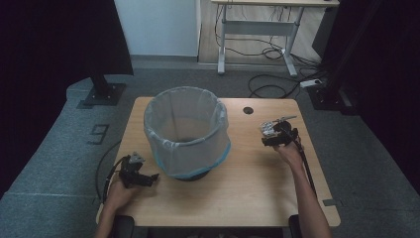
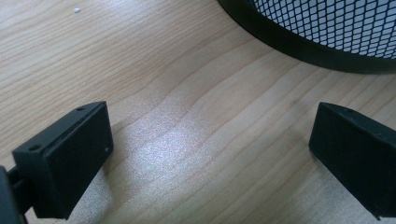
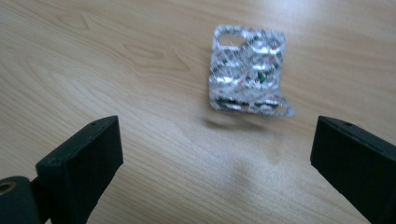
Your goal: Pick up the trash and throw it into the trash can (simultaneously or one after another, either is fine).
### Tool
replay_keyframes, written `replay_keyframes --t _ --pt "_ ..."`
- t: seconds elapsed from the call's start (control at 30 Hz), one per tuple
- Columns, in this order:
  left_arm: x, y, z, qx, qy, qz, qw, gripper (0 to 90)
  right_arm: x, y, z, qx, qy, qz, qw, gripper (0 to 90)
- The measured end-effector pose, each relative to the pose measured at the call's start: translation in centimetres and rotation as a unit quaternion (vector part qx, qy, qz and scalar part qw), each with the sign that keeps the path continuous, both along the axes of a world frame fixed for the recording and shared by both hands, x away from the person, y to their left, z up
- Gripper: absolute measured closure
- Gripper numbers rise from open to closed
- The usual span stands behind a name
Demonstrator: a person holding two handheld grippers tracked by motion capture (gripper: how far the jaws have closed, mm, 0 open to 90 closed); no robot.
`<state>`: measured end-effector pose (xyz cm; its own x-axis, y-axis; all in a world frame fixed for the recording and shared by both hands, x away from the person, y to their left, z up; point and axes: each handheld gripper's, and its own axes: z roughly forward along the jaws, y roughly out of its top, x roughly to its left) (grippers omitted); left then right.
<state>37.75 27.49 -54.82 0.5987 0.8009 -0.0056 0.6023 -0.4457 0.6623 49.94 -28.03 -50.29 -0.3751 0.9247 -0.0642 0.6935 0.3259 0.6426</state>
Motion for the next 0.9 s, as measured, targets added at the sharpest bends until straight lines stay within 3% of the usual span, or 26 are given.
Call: replay_keyframes --t 0.43,0.63,0.9 --pt "0.0 0.0 0.0 0.000 0.000 0.000 1.0000 0.0 0.9 -0.6 -4.1 0.013 0.024 -0.030 0.9992 2.2" --pt "0.0 0.0 0.0 0.000 0.000 0.000 1.0000 0.0 1.7 -1.0 -4.6 0.035 0.005 -0.044 0.9984 2.5" --pt "0.0 0.0 0.0 0.000 0.000 0.000 1.0000 0.0 2.6 -1.6 -5.0 0.046 -0.029 -0.051 0.9972 6.8"
